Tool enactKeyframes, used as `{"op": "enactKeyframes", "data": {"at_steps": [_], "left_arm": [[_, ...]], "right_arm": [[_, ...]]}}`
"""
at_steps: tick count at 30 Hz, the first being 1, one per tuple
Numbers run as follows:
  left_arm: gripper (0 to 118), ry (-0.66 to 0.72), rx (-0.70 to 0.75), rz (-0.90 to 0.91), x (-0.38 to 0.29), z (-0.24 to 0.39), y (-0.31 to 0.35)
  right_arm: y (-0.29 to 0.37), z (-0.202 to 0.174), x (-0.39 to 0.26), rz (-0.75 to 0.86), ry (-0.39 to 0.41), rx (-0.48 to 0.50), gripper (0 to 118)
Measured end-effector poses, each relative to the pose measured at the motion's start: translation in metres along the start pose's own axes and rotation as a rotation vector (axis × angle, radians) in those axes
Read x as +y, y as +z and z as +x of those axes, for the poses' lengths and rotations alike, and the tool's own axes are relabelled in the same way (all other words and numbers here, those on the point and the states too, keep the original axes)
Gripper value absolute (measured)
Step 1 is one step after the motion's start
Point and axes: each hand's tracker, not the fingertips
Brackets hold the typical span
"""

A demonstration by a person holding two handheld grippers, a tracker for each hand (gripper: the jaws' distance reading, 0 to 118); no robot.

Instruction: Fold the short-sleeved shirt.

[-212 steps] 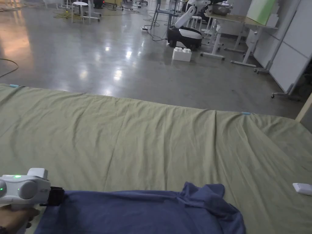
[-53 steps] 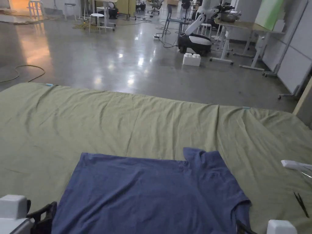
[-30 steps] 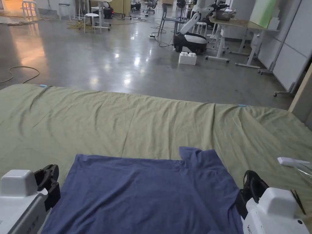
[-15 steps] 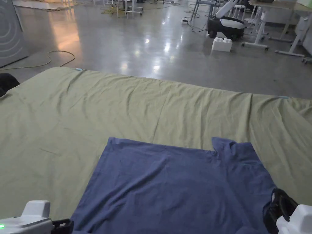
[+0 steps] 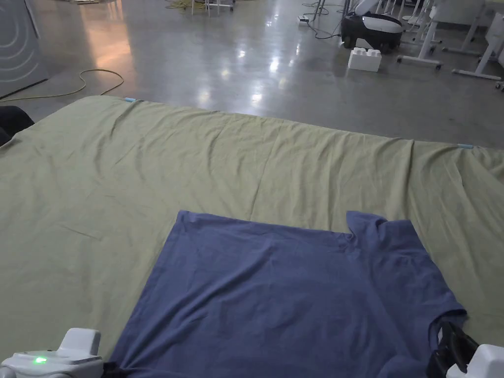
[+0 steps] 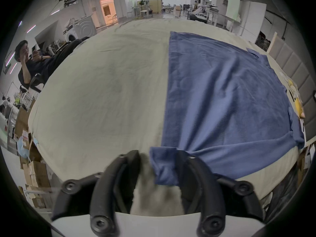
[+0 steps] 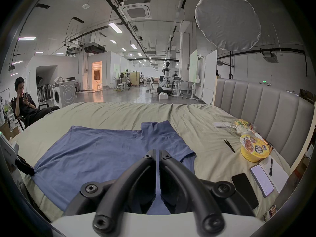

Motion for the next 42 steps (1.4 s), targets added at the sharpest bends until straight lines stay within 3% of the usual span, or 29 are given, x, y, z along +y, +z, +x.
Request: {"op": "enactKeyframes", "data": {"at_steps": [2, 5, 6, 7, 9, 10, 12, 15, 20, 22, 24, 26, 27, 28, 29, 30, 32, 37, 42], "left_arm": [[13, -0.011, -0.032, 0.002, 0.001, 0.004, 0.0], [9, -0.026, -0.06, 0.01, -0.002, 0.014, 0.007], [9, -0.048, -0.051, 0.021, -0.003, 0.014, 0.009], [9, -0.06, -0.057, 0.037, -0.006, 0.01, 0.006], [9, -0.031, -0.067, 0.054, -0.008, 0.004, 0.01], [9, 0.011, -0.081, 0.066, -0.008, 0.001, 0.012], [8, 0.019, -0.078, 0.077, -0.01, 0.001, 0.017], [8, 0.014, -0.073, 0.084, -0.009, 0.004, 0.021], [8, 0.0, -0.061, 0.093, -0.008, 0.007, 0.024], [8, 0.0, -0.062, 0.093, -0.008, 0.007, 0.025], [8, -0.001, -0.064, 0.089, -0.008, 0.008, 0.025], [8, -0.009, -0.064, 0.088, -0.008, 0.009, 0.025], [8, -0.012, -0.064, 0.087, -0.008, 0.009, 0.025], [8, -0.014, -0.064, 0.087, -0.008, 0.009, 0.026], [8, -0.014, -0.064, 0.087, -0.008, 0.009, 0.026], [9, -0.011, -0.066, 0.087, -0.008, 0.009, 0.027], [9, -0.009, -0.069, 0.088, -0.007, 0.009, 0.027], [8, 0.001, -0.079, 0.112, -0.008, 0.005, 0.032], [9, 0.025, -0.102, 0.19, 0.002, 0.002, 0.042]], "right_arm": [[0.002, 0.005, -0.005, -0.03, -0.011, -0.003, 4], [0.006, 0.017, -0.008, -0.072, -0.013, -0.023, 6], [0.007, 0.023, -0.007, -0.094, -0.01, -0.032, 11], [0.009, 0.03, -0.007, -0.12, -0.013, -0.03, 21], [0.012, 0.047, -0.008, -0.191, -0.01, -0.013, 58], [0.011, 0.055, -0.009, -0.265, 0.012, -0.021, 70], [0.01, 0.068, -0.015, -0.381, 0.051, -0.026, 77], [0.013, 0.08, -0.032, -0.5, 0.09, -0.039, 77], [0.01, 0.087, -0.072, -0.677, 0.02, 0.008, 77], [0.007, 0.083, -0.087, -0.735, 0.029, 0.005, 76], [0.0, 0.083, -0.1, -0.746, 0.032, 0.01, 62], [-0.004, 0.085, -0.107, -0.753, -0.046, 0.04, 55], [-0.005, 0.085, -0.105, -0.743, -0.045, 0.019, 50], [-0.005, 0.085, -0.103, -0.742, -0.038, 0.024, 39], [-0.006, 0.086, -0.1, -0.743, -0.034, 0.039, 18], [-0.006, 0.086, -0.097, -0.736, -0.034, 0.053, 12], [-0.008, 0.086, -0.091, -0.74, -0.039, 0.068, 9], [-0.001, 0.074, -0.065, -0.747, 0.1, 0.047, 9], [-0.004, 0.071, -0.04, -0.683, 0.05, 0.061, 9]]}}
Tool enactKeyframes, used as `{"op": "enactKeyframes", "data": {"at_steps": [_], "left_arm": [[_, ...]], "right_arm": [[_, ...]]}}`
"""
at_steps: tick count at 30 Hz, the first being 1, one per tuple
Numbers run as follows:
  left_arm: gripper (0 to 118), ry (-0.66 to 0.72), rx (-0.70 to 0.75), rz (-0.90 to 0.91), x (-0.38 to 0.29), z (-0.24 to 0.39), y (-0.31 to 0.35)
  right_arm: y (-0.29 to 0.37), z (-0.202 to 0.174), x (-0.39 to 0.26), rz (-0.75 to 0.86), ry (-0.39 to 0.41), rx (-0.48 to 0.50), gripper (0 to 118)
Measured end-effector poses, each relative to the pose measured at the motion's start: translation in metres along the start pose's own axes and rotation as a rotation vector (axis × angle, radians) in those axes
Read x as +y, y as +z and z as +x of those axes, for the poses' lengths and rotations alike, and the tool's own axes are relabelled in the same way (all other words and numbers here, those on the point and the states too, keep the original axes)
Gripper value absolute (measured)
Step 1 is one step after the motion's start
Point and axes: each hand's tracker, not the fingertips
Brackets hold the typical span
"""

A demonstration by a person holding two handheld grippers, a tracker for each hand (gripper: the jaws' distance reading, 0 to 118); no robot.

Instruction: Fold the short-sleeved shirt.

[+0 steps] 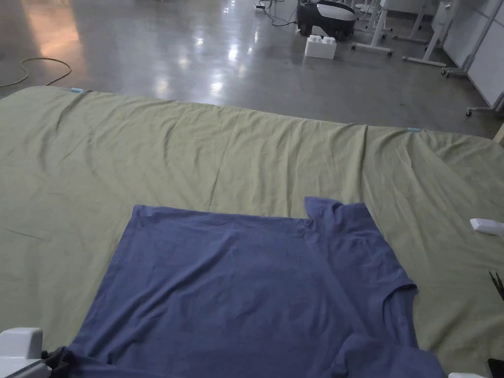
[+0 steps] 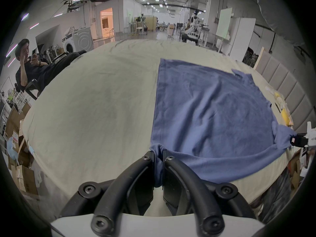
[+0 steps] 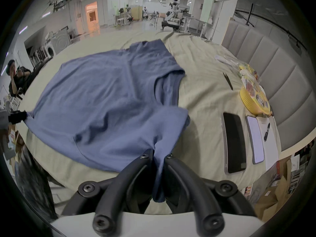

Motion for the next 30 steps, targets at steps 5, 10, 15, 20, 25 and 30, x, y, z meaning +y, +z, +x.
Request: {"op": "enactKeyframes", "data": {"at_steps": [5, 10, 15, 20, 25, 30], "left_arm": [[8, 0.008, -0.016, 0.069, 0.035, -0.001, -0.006], [8, 0.014, -0.017, 0.118, 0.079, 0.003, -0.025], [8, 0.035, -0.003, 0.13, 0.115, 0.003, -0.054], [9, 0.053, 0.01, 0.094, 0.132, 0.005, -0.085], [9, 0.053, 0.032, 0.014, 0.13, 0.012, -0.114], [20, 0.032, 0.039, -0.028, 0.124, 0.016, -0.129]], "right_arm": [[0.005, 0.004, 0.041, 0.086, -0.041, 0.012, 9], [-0.007, 0.007, 0.087, 0.142, -0.061, 0.01, 9], [-0.043, 0.02, 0.127, 0.155, -0.115, 0.012, 9], [-0.088, 0.026, 0.15, 0.141, -0.148, 0.037, 9], [-0.132, 0.019, 0.156, 0.073, -0.119, 0.03, 10], [-0.145, 0.013, 0.15, 0.051, -0.108, -0.001, 40]]}}
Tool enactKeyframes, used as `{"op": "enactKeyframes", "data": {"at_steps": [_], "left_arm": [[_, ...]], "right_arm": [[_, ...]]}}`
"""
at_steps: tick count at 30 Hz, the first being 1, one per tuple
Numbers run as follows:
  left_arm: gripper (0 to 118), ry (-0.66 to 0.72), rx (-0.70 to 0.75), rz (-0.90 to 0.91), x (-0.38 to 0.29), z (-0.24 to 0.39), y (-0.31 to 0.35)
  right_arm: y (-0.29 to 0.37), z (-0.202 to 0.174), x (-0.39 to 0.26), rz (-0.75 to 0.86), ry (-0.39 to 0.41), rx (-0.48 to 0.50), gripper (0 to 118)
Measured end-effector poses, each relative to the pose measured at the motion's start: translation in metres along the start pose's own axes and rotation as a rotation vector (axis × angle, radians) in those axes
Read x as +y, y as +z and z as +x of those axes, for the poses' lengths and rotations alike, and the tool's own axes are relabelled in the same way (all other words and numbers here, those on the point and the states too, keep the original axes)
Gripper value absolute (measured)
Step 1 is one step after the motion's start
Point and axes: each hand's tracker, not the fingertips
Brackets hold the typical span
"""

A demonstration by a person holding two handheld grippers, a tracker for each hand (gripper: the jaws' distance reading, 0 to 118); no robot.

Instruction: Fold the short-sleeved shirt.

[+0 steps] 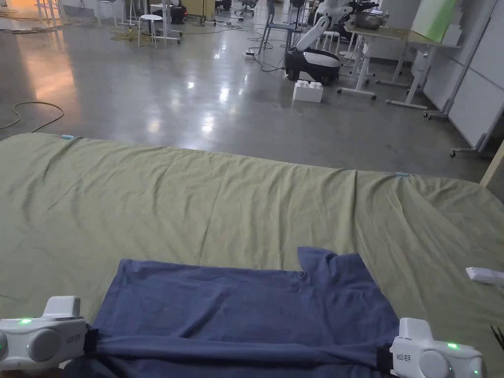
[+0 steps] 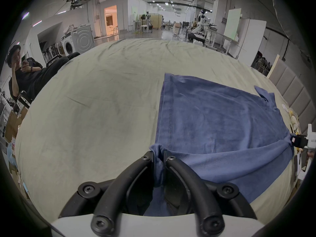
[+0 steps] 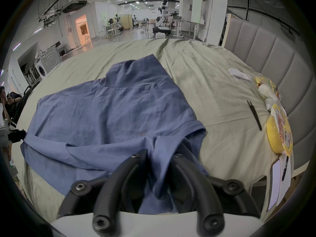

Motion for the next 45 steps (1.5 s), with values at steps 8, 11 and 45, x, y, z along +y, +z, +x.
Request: {"op": "enactKeyframes", "data": {"at_steps": [8, 11, 45], "left_arm": [[66, -0.022, -0.021, 0.156, 0.005, 0.001, 0.04], [65, -0.047, -0.044, 0.255, 0.008, 0.011, 0.068], [5, -0.009, -0.042, 0.229, -0.047, -0.018, 0.068]], "right_arm": [[0.052, -0.005, 0.002, 0.216, 0.0, -0.011, 64], [0.085, -0.019, 0.001, 0.376, 0.01, -0.016, 68], [0.184, -0.089, -0.072, 0.861, 0.096, -0.086, 2]]}}
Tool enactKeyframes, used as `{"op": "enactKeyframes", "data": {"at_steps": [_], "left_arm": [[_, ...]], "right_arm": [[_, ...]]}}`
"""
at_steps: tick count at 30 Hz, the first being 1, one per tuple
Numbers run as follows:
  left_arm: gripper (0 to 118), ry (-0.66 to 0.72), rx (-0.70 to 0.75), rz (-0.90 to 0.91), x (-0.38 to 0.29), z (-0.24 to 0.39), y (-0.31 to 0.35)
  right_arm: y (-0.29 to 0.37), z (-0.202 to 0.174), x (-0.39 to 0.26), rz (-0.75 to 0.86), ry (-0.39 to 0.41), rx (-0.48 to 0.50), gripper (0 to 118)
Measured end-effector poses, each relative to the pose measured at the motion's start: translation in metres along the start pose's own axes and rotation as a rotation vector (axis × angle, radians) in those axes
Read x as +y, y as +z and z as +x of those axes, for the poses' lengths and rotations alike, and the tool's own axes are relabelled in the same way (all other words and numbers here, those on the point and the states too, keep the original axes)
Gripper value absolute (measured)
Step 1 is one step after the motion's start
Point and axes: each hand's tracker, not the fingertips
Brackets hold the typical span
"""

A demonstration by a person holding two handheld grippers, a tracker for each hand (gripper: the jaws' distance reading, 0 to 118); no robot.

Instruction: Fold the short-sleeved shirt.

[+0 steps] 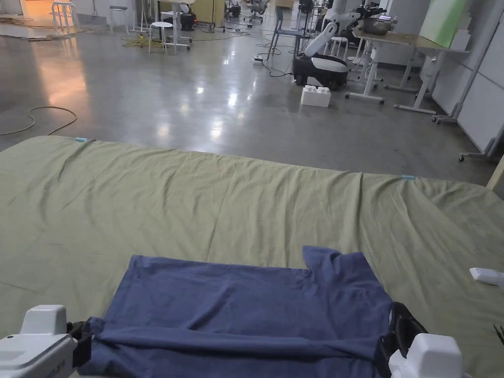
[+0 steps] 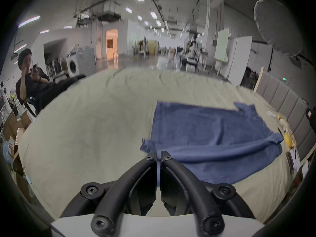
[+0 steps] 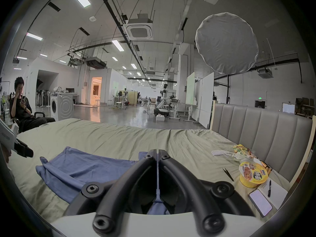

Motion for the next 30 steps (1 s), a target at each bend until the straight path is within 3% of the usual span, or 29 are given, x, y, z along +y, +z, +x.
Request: {"op": "enactKeyframes", "data": {"at_steps": [2, 5, 6, 11, 20, 23, 25, 26, 28, 30], "left_arm": [[21, -0.008, 0.003, -0.104, 0.004, -0.001, -0.017], [73, 0.011, -0.024, -0.231, 0.006, -0.007, -0.045], [79, 0.013, -0.017, -0.272, 0.007, -0.002, -0.047], [80, -0.038, 0.032, -0.438, 0.001, 0.006, -0.062], [75, -0.076, 0.078, -0.375, -0.008, 0.025, -0.048], [49, -0.084, 0.069, -0.379, -0.004, 0.032, -0.046], [17, -0.154, 0.039, -0.367, -0.003, 0.043, -0.042], [8, -0.181, 0.026, -0.36, -0.003, 0.044, -0.042], [8, -0.185, 0.023, -0.365, -0.005, 0.049, -0.04], [8, -0.181, 0.026, -0.356, -0.005, 0.044, -0.04]], "right_arm": [[0.0, 0.001, -0.002, -0.011, 0.003, 0.003, 2], [-0.001, 0.002, -0.006, -0.028, 0.005, 0.004, 2], [-0.001, 0.003, -0.007, -0.035, 0.006, 0.003, 2], [-0.002, 0.008, -0.012, -0.069, 0.012, -0.001, 2], [-0.003, 0.017, -0.027, -0.14, -0.001, -0.01, 2], [-0.005, 0.02, -0.032, -0.162, -0.009, -0.015, 2], [-0.009, 0.024, -0.037, -0.194, -0.007, -0.029, 3], [-0.011, 0.027, -0.039, -0.213, -0.011, -0.037, 4], [-0.014, 0.037, -0.044, -0.273, -0.019, -0.058, 18], [-0.019, 0.05, -0.051, -0.325, -0.032, -0.07, 52]]}}
